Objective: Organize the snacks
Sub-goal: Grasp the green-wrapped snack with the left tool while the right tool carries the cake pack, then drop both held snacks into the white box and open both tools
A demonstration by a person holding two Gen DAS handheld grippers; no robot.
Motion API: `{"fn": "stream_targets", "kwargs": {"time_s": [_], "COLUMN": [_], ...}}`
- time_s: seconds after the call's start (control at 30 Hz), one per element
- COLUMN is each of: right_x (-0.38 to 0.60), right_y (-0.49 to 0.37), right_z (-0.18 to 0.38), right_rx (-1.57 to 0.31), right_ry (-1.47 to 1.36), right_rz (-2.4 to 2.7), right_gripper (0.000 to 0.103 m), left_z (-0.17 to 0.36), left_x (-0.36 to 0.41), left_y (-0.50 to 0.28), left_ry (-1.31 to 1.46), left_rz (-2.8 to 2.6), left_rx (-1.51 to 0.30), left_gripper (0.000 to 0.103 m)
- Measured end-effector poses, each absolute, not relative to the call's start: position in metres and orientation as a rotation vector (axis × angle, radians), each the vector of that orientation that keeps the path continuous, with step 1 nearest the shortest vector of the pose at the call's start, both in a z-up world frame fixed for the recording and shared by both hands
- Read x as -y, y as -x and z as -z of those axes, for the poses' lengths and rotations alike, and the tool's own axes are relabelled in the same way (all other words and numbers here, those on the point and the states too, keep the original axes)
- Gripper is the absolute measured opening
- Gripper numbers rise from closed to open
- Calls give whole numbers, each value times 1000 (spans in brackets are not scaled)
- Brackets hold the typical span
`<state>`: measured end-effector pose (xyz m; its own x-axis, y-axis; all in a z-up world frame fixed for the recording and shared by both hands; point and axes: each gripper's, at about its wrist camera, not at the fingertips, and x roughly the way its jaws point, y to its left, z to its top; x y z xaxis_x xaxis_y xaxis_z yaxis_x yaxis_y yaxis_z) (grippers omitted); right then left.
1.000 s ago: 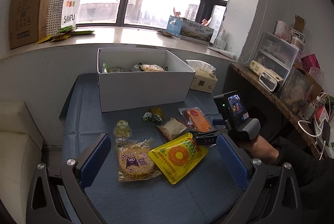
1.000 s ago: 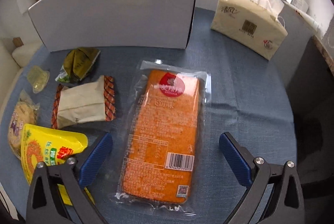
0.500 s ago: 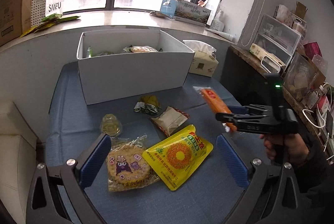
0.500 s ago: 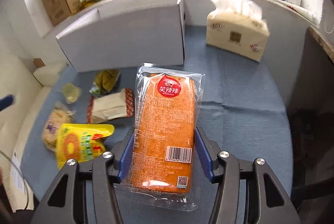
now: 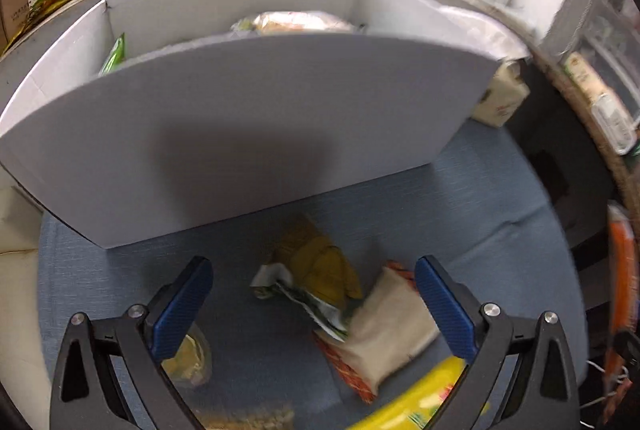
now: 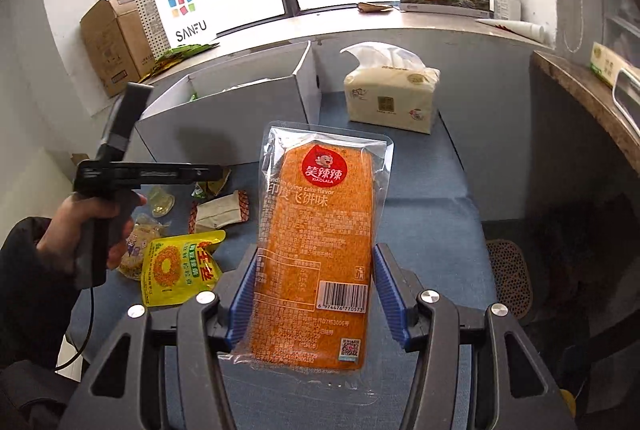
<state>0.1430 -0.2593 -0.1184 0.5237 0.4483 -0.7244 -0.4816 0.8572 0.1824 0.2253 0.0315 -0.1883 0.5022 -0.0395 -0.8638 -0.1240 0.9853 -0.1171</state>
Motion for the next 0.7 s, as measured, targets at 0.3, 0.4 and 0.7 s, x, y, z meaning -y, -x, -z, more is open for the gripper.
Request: {"fn": "stream_targets", "kwargs": {"time_s": [0.3, 0.4, 0.7], "right_x": [263, 259, 222], "right_y": [-141, -141, -162], "right_z": [122, 120, 85], "right_rx": [-855, -845, -744], "right_ry": [31, 41, 33], "right_rz": [-571, -581, -626], "right_gripper": [59, 59, 59], "left_z": [180, 153, 53], "left_x": [-34, -34, -65], "left_y": [-202, -175, -123], "left_ry": [210, 176, 249], "left_rz": [54, 58, 121], "left_rx": [-959, -865, -601], "left_gripper": [46, 46, 45]}}
